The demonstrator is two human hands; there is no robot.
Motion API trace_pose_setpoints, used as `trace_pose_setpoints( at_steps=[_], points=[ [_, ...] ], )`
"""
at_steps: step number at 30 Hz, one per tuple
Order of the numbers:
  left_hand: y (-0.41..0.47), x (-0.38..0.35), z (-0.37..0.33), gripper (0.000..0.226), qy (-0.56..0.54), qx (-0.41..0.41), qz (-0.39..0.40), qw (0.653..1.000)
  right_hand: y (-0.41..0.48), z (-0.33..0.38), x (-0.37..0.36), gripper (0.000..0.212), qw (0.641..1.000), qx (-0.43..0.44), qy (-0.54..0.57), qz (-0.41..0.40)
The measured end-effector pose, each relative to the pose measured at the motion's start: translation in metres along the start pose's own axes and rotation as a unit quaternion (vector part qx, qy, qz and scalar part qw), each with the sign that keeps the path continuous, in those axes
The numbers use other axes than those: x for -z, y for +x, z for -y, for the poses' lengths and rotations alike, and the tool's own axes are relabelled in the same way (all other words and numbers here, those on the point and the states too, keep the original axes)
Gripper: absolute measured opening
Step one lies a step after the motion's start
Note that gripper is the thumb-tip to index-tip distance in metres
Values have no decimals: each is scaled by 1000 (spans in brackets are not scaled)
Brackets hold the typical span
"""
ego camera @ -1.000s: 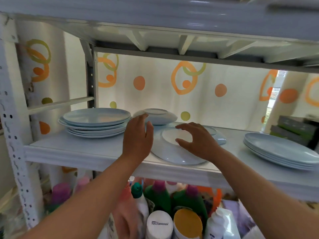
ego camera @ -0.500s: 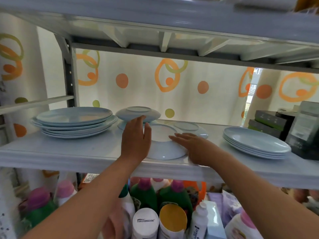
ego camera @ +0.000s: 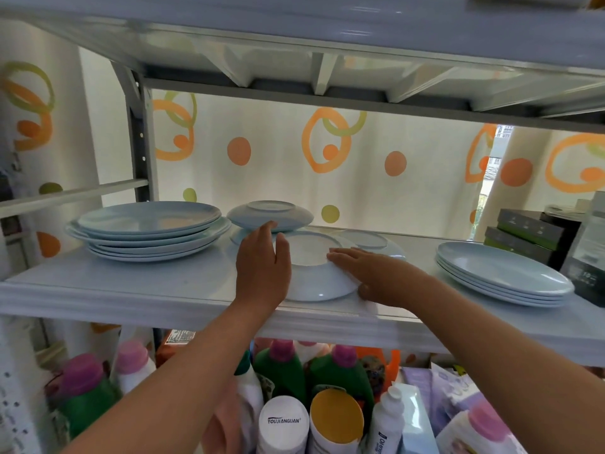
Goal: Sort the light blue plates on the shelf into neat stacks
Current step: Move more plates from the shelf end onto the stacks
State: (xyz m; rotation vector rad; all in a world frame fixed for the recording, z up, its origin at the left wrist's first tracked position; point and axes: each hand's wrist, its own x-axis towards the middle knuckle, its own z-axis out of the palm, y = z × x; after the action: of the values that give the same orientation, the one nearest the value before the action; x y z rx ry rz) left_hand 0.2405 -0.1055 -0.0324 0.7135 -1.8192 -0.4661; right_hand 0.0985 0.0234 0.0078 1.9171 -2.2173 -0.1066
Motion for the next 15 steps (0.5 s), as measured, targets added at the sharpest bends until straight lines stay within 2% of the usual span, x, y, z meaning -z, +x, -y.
trace_pose_setpoints(
  at_steps=[4, 9, 15],
  points=[
    [-2, 3, -2, 51, -3, -24, -44, 999, -1, 7, -16, 57, 993, -2, -25, -112],
    [-6, 5, -3, 52, 5, -76, -66, 995, 2, 2, -29, 57, 978, -56, -53, -192],
    [-9, 7, -5, 51, -1, -78, -102, 992, -5, -4, -29, 59, 954, -98, -54, -277]
  ],
)
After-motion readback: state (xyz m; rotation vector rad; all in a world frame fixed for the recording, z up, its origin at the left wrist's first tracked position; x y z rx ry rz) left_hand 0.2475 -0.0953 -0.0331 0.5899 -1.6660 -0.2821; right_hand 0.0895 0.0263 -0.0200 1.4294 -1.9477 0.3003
